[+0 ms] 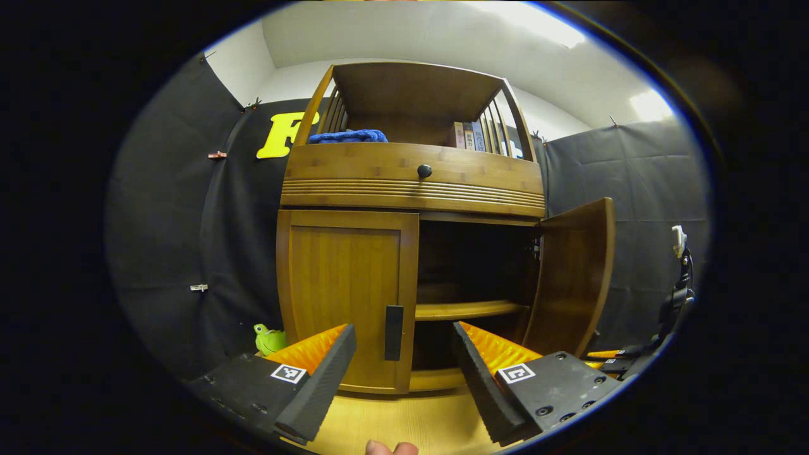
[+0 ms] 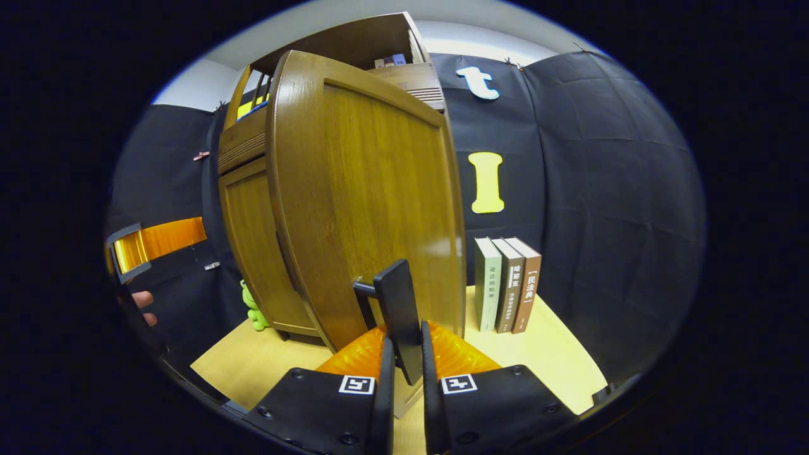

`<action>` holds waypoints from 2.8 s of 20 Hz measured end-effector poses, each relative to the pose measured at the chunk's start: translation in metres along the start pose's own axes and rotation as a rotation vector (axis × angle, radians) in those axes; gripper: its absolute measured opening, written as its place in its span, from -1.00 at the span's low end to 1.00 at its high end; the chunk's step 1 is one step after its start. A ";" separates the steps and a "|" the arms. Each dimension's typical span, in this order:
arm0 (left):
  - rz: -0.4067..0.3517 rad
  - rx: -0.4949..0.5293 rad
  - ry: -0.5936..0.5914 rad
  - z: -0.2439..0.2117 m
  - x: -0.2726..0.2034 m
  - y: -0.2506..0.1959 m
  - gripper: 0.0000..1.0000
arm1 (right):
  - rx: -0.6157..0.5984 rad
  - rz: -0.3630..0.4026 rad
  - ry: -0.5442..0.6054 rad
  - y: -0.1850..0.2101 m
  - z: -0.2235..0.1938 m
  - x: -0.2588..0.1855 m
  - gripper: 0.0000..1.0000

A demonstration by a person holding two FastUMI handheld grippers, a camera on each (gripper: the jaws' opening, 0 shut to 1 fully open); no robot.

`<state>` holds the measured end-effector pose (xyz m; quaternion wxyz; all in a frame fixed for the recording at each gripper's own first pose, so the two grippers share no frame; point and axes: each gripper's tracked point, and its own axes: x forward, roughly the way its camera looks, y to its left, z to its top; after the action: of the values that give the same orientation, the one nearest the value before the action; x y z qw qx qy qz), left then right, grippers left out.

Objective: Open the right door of the double-door shoe cabinet with the right hand, and open the left door with the left hand.

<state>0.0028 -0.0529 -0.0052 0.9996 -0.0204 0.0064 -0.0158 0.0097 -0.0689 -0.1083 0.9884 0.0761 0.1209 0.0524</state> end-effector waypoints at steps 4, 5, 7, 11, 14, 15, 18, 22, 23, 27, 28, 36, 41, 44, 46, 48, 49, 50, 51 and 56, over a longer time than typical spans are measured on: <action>-0.011 0.001 0.003 0.000 0.006 -0.010 0.89 | 0.017 -0.069 0.002 -0.037 0.000 -0.010 -0.57; -0.014 0.000 0.004 0.001 0.007 -0.013 0.89 | 0.015 -0.097 -0.004 -0.049 0.001 -0.014 -0.57; -0.021 0.002 0.005 0.000 0.009 -0.018 0.89 | -0.005 -0.152 -0.016 -0.079 0.006 -0.015 -0.67; -0.039 0.018 0.009 -0.002 0.014 -0.029 0.83 | -0.001 -0.212 -0.030 -0.111 0.019 -0.037 -0.72; -0.041 0.030 0.016 -0.006 0.021 -0.031 0.89 | -0.039 -0.269 -0.079 -0.131 0.036 -0.055 -0.72; -0.039 0.033 0.018 -0.007 0.023 -0.031 0.83 | -0.047 -0.274 -0.089 -0.131 0.041 -0.060 -0.72; -0.032 0.033 0.025 -0.012 0.032 -0.030 0.83 | -0.053 -0.277 -0.120 -0.127 0.053 -0.070 -0.63; -0.012 0.049 0.036 -0.022 0.049 -0.022 0.89 | -0.049 -0.373 -0.147 -0.137 0.059 -0.082 0.38; -0.001 0.054 0.040 -0.026 0.055 -0.018 0.89 | -0.040 -0.353 -0.168 -0.130 0.063 -0.087 0.63; 0.030 0.072 0.057 -0.044 0.086 0.000 0.89 | -0.036 -0.303 -0.180 -0.111 0.066 -0.097 0.99; 0.042 0.079 0.055 -0.048 0.094 0.006 0.83 | -0.031 -0.288 -0.167 -0.104 0.064 -0.098 0.98; 0.050 0.082 0.099 -0.082 0.165 0.022 0.35 | -0.046 -0.220 -0.145 -0.071 0.060 -0.097 0.98; 0.081 0.094 0.140 -0.105 0.195 0.032 0.10 | -0.060 -0.219 -0.147 -0.069 0.060 -0.101 0.98; 0.083 0.098 0.140 -0.112 0.204 0.033 -0.20 | -0.065 -0.232 -0.146 -0.074 0.060 -0.103 0.98; 0.099 0.098 0.137 -0.112 0.204 0.034 -0.28 | -0.062 -0.241 -0.143 -0.078 0.059 -0.103 0.98; 0.104 0.081 0.160 -0.114 0.202 0.034 -0.31 | -0.050 -0.240 -0.135 -0.077 0.057 -0.104 0.98; 0.102 0.076 0.166 -0.114 0.200 0.034 -0.33 | -0.048 -0.242 -0.134 -0.076 0.056 -0.105 0.98; 0.098 0.074 0.167 -0.113 0.197 0.034 -0.36 | -0.051 -0.241 -0.136 -0.075 0.056 -0.107 0.98; 0.096 0.078 0.166 -0.113 0.191 0.035 -0.37 | -0.055 -0.242 -0.138 -0.073 0.056 -0.108 0.98; 0.076 0.076 0.171 -0.111 0.146 0.042 -0.42 | -0.055 -0.232 -0.156 -0.065 0.062 -0.110 0.98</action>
<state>0.1482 -0.0199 -0.1195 0.9954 0.0190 0.0920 0.0203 -0.0755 -0.1542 -0.0343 0.9959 0.0384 0.0501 -0.0652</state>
